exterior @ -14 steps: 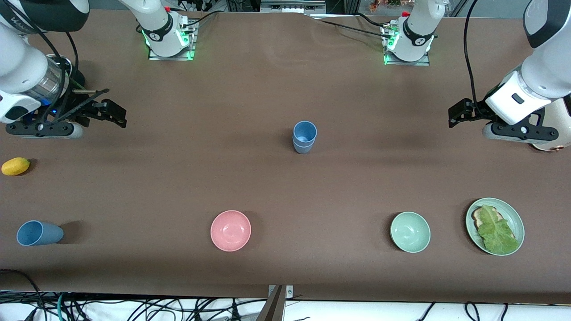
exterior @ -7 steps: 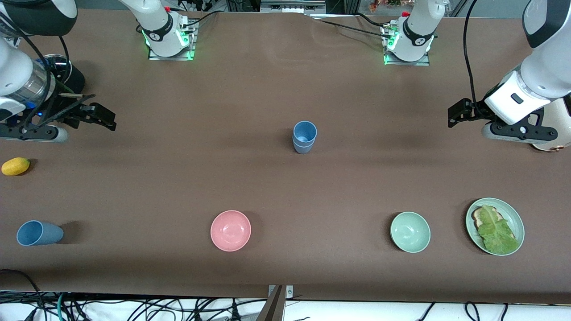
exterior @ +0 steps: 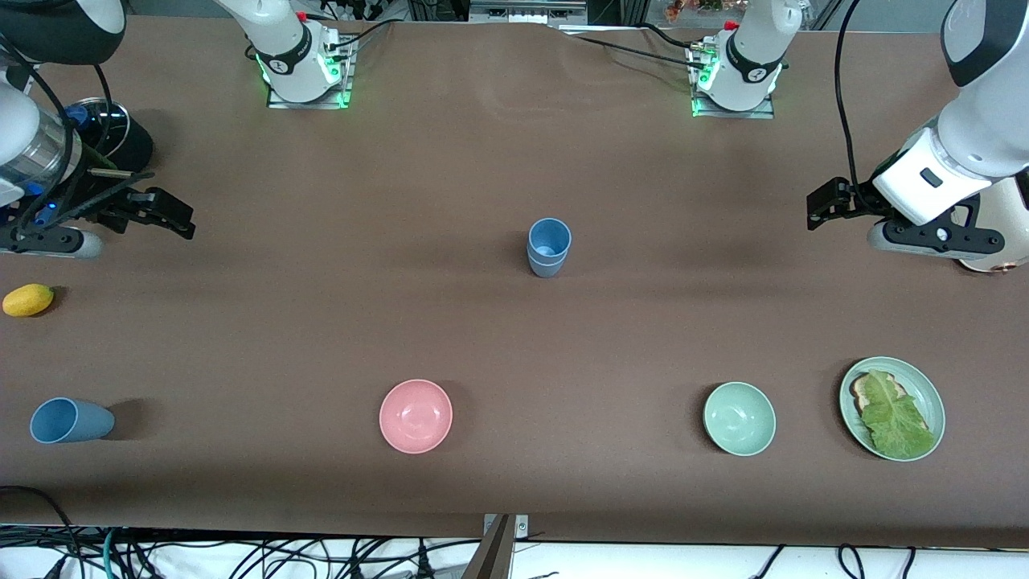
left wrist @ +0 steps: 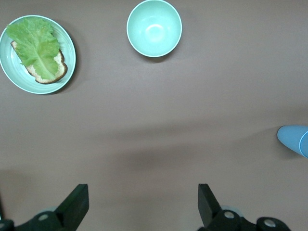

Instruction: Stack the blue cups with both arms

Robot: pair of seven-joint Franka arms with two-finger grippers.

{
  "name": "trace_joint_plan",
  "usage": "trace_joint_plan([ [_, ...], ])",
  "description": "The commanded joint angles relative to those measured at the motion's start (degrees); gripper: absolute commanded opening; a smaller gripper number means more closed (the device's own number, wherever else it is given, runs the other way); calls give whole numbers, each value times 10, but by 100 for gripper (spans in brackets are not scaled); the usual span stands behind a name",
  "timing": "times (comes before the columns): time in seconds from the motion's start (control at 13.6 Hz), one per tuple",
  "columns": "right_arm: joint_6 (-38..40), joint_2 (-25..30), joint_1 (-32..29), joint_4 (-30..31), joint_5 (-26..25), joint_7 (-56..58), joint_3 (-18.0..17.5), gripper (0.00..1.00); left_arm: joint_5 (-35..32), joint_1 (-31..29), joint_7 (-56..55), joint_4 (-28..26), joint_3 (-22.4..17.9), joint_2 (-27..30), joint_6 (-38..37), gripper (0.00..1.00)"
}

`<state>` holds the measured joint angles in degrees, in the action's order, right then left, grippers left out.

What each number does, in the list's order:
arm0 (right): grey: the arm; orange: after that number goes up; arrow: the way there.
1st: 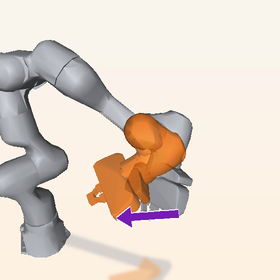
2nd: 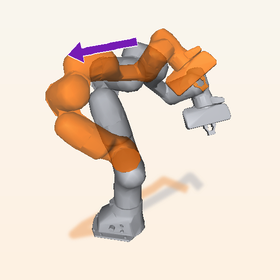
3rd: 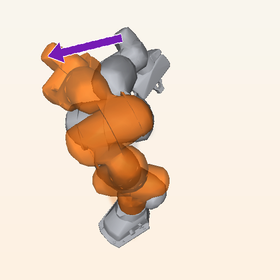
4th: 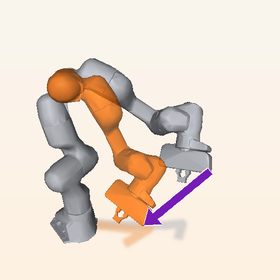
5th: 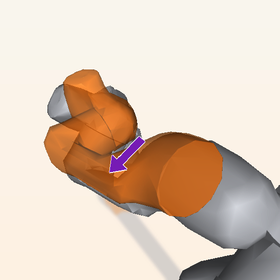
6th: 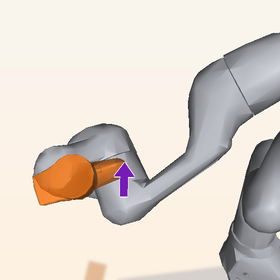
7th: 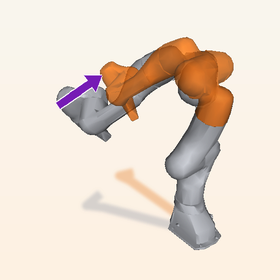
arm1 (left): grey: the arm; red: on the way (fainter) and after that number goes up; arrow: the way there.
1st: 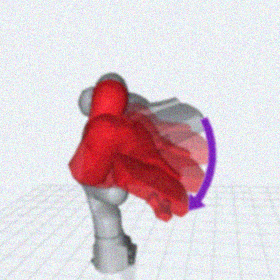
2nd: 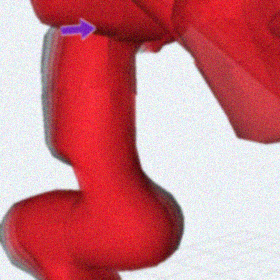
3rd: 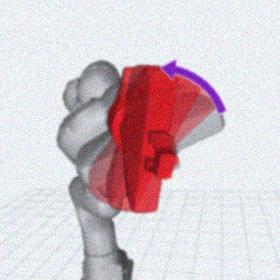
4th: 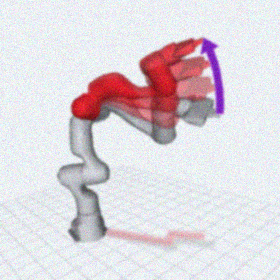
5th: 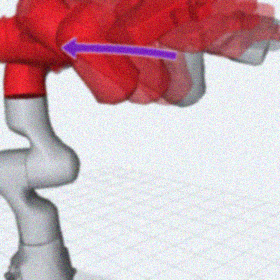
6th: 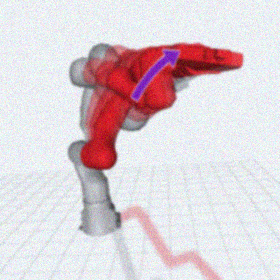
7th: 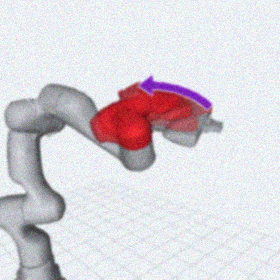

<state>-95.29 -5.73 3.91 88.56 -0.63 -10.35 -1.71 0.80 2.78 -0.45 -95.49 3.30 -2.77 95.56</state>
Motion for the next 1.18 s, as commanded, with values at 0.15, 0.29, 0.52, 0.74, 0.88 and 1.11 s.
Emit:
trace_joint_plan([
  [0.15, 5, -7, -3, -33, -31, -2, -3, 100, 8, 0, -2, 14, 1, -6, -10, 100],
  [0.29, 3, -7, -3, -33, -28, -9, -3, 100, 8, 1, -2, 14, 1, -6, -10, 100],
  [0.52, 0, -7, 0, -34, -31, -27, -4, 100, 8, 5, -2, 22, 1, -7, -10, 100],
  [0.74, 4, -3, 3, -34, -31, -26, -7, 100, 8, 5, -3, 22, 0, -7, -10, 100],
  [0.88, 2, -2, 4, -37, -27, -27, -8, 100, 8, 5, -2, 22, 1, -7, -10, 100],
  [1.11, 1, -3, 4, -37, -28, -28, -7, 100, 8, 4, -2, 22, 1, -7, -10, 100],
])
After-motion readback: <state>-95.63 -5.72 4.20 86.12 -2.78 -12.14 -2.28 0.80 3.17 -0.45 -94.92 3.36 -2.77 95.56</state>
